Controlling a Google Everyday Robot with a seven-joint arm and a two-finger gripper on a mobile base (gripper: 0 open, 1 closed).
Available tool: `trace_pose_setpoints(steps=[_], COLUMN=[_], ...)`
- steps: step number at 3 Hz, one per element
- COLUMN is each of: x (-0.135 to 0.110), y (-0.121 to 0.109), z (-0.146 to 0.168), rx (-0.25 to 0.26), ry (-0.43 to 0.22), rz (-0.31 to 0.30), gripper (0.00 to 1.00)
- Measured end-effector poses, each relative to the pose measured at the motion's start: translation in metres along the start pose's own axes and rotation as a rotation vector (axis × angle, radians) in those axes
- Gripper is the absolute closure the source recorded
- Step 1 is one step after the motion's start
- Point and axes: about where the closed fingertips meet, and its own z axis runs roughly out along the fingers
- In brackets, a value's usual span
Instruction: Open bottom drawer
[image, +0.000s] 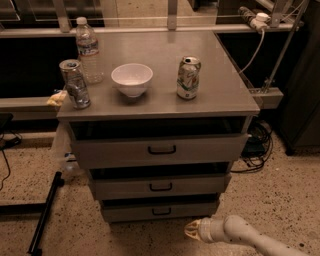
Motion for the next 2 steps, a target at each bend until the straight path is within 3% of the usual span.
trace_pose_setpoints(steps=[1, 2], x=[-0.001, 0.011], y=[-0.001, 0.003], z=[0.002, -0.004], rx=[-0.001, 0.030], ry=[-0.001, 0.021], rz=[-0.003, -0.015], gripper=[0.81, 0.58])
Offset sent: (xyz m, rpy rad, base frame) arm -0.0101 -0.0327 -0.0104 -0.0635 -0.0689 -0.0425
